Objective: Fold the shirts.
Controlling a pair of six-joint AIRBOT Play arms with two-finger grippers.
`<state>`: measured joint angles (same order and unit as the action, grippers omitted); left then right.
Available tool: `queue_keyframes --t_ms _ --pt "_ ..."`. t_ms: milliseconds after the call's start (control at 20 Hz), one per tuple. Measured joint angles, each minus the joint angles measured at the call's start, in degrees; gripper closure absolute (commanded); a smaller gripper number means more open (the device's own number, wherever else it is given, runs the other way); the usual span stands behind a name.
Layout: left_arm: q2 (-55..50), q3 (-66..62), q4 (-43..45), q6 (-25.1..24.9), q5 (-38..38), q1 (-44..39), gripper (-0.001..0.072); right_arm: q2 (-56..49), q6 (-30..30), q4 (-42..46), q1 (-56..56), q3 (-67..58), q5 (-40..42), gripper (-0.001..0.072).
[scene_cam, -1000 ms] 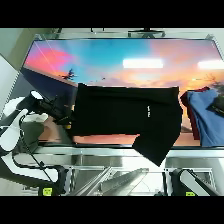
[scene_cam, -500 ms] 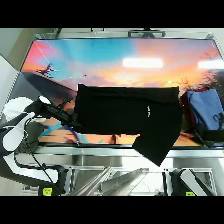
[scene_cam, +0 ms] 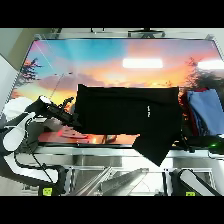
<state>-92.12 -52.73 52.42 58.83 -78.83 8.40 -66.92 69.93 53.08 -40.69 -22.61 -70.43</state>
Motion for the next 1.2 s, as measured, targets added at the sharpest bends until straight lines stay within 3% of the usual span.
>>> queue_keyframes --t_ms 100,200,300,350,400,650,950,1200 --pt "0.00 0.00 -0.02 0.00 -0.46 0.00 0.0684 -1.79 -0.15 -1.75 3.28 0.35 -1.25 0.0253" --pt "0.02 0.00 -0.07 -0.02 -1.25 0.00 0.0685 -2.91 -0.31 -1.05 6.49 0.35 -1.51 0.0440" --pt "0.02 0.00 -0.07 -0.02 -1.49 0.02 0.0684 -3.48 -0.46 0.22 8.70 -0.07 -1.62 0.0475" --pt "0.02 0.00 -0.04 -0.02 -1.62 0.04 0.0684 -3.65 -0.57 0.52 9.33 -0.39 -1.73 0.0641" --pt "0.02 0.00 -0.07 -0.02 -1.75 0.04 0.0684 -3.80 -0.63 1.60 9.81 -0.81 -1.62 0.0688" --pt "0.15 0.00 -0.13 -0.04 -4.11 1.33 0.0685 -3.26 -0.96 2.73 10.58 -5.11 -3.87 0.0688" --pt "2.78 0.00 -0.07 1.79 -7.76 8.92 0.0685 -1.79 1.62 2.25 10.75 -12.57 -8.50 0.0688" --pt "5.57 -4.74 -4.81 3.15 -11.58 9.88 0.0684 -1.60 0.26 -10.99 11.63 -19.78 -12.96 0.0686"
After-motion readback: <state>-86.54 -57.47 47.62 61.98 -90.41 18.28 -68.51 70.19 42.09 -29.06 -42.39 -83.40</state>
